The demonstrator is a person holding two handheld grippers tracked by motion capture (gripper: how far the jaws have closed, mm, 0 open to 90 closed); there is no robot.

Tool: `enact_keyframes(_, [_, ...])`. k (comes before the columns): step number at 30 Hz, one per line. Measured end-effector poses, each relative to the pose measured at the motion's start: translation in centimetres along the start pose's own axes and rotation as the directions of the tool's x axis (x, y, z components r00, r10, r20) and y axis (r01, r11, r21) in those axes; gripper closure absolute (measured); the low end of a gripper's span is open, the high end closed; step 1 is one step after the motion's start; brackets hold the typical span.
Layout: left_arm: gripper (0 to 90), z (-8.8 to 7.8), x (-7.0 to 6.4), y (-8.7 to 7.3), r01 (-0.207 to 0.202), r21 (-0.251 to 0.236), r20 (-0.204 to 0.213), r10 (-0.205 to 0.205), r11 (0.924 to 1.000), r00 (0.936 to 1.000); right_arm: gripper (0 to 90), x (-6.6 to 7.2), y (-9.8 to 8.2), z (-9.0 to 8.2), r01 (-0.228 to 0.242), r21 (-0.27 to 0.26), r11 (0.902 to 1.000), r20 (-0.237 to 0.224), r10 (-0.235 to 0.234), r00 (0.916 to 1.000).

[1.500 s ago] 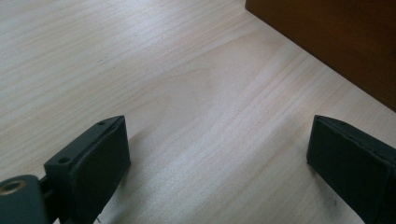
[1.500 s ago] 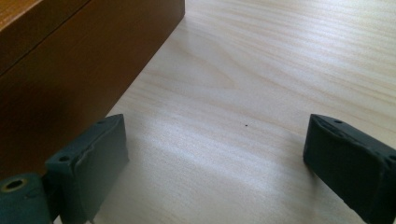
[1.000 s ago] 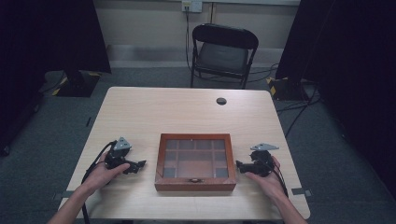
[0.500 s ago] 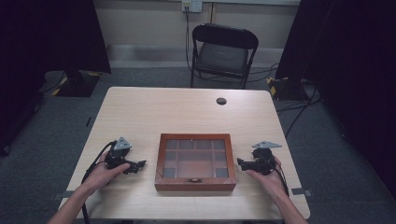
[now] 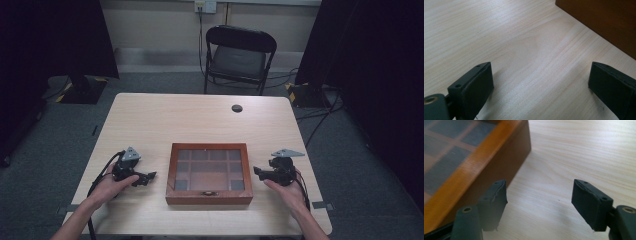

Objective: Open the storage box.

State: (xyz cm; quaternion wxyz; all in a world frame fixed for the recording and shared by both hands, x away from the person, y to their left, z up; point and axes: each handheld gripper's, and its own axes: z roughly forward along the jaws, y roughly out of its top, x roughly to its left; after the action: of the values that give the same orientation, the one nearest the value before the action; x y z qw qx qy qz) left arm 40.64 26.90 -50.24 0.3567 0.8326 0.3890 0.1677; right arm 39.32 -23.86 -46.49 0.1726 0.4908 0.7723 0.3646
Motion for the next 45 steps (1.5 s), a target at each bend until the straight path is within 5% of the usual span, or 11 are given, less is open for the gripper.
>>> enact_keyframes(10, [5.1, 0.0, 0.0, 0.0, 0.0, 0.0, 0.0, 0.0, 1.0, 1.0, 37.9, 0.9, 1.3, -1.4, 0.018, -0.022, 0.9996, -0.052, -0.019, 0.9984])
enact_keyframes(17, [5.2, 0.0, 0.0, 0.0, 0.0, 0.0, 0.0, 0.0, 1.0, 1.0, 43.0, 1.9, 2.0, -2.4, 0.009, -0.042, 0.9991, -0.131, -0.014, 0.9913])
enact_keyframes(45, [5.2, 0.0, 0.0, 0.0, 0.0, 0.0, 0.0, 0.0, 1.0, 1.0, 51.7, 5.9, 4.6, -3.0, 0.094, -0.042, 0.9947, -0.338, -0.102, 0.9356])
